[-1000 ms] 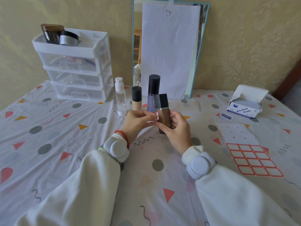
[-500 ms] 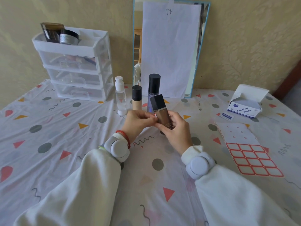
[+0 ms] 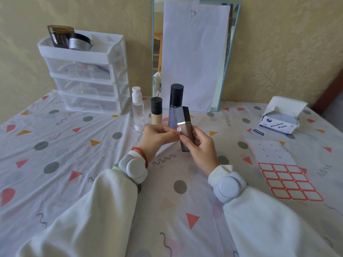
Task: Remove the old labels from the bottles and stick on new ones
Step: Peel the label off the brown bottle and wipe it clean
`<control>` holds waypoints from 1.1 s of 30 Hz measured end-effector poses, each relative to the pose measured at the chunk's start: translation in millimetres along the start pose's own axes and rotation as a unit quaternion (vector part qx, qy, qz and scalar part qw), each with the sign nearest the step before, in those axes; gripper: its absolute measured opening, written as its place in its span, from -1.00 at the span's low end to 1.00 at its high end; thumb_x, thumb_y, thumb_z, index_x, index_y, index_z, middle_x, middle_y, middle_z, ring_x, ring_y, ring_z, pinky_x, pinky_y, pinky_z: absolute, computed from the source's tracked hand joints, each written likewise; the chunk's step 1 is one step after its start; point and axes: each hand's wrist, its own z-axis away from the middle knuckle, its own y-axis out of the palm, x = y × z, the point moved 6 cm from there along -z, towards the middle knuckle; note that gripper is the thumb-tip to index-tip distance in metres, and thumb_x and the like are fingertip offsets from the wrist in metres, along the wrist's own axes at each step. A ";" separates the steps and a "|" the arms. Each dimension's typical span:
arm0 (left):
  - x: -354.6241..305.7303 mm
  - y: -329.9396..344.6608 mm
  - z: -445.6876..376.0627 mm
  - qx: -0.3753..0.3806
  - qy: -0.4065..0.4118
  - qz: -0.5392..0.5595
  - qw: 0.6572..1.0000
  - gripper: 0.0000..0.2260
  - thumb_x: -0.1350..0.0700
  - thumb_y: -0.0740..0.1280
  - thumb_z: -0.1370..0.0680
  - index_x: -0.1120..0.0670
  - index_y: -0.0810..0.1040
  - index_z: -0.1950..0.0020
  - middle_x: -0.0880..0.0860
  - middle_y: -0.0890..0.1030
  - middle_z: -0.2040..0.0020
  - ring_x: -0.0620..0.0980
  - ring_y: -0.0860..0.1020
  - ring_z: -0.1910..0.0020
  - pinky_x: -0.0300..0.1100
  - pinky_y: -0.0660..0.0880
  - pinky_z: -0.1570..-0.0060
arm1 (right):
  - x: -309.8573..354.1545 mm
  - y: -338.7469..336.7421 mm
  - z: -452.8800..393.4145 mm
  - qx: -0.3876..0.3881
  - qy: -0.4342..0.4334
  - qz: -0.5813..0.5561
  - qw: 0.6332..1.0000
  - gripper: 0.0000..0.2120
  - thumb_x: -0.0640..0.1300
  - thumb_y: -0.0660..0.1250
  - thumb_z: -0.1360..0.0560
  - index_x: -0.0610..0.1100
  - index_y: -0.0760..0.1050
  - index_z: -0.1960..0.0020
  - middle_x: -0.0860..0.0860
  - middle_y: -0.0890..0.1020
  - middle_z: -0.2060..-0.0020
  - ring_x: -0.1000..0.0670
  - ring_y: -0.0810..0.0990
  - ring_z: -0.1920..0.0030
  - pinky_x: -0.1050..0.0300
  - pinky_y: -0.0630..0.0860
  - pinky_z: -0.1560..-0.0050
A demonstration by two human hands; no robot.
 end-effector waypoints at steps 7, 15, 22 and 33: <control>-5.3 3.7 1.5 0.017 -0.025 0.117 0.993 -0.85 0.33 0.29 -0.53 0.27 0.63 0.17 0.20 0.68 0.19 0.11 0.67 0.16 -0.13 0.60 0.13 | -0.1 -1.4 -1.1 -0.015 0.004 -0.016 1.000 -0.81 -0.06 0.36 -0.53 0.15 0.51 -0.11 -0.01 0.65 -0.04 0.08 0.64 -0.04 0.08 0.59 -0.09; -8.0 6.7 4.0 0.026 -0.001 0.056 0.998 -0.97 0.34 0.36 -0.50 0.28 0.59 0.12 0.20 0.63 0.20 0.12 0.64 0.14 -0.02 0.62 0.04 | 9.3 5.6 3.3 0.023 -0.019 -0.018 0.999 -0.78 -0.12 0.39 -0.52 0.09 0.52 -0.13 0.00 0.66 -0.01 0.11 0.64 -0.03 0.18 0.57 -0.08; -6.9 6.4 3.3 0.020 -0.005 0.054 0.998 -0.90 0.35 0.27 -0.52 0.29 0.58 0.12 0.28 0.59 0.09 0.15 0.62 0.09 0.04 0.61 0.01 | 11.1 6.0 3.5 0.023 -0.028 0.002 0.999 -0.79 -0.06 0.39 -0.51 0.18 0.50 -0.09 0.09 0.66 0.01 0.18 0.63 -0.01 0.30 0.55 -0.02; -1.8 5.0 0.1 0.025 -0.015 0.058 0.998 -0.83 0.35 0.31 -0.49 0.23 0.54 0.30 0.19 0.59 0.23 0.13 0.63 0.12 -0.07 0.60 0.14 | 6.9 6.1 2.8 0.027 -0.051 0.038 0.998 -0.67 -0.03 0.43 -0.47 0.00 0.52 -0.22 0.20 0.62 0.08 0.03 0.66 0.00 -0.03 0.60 -0.08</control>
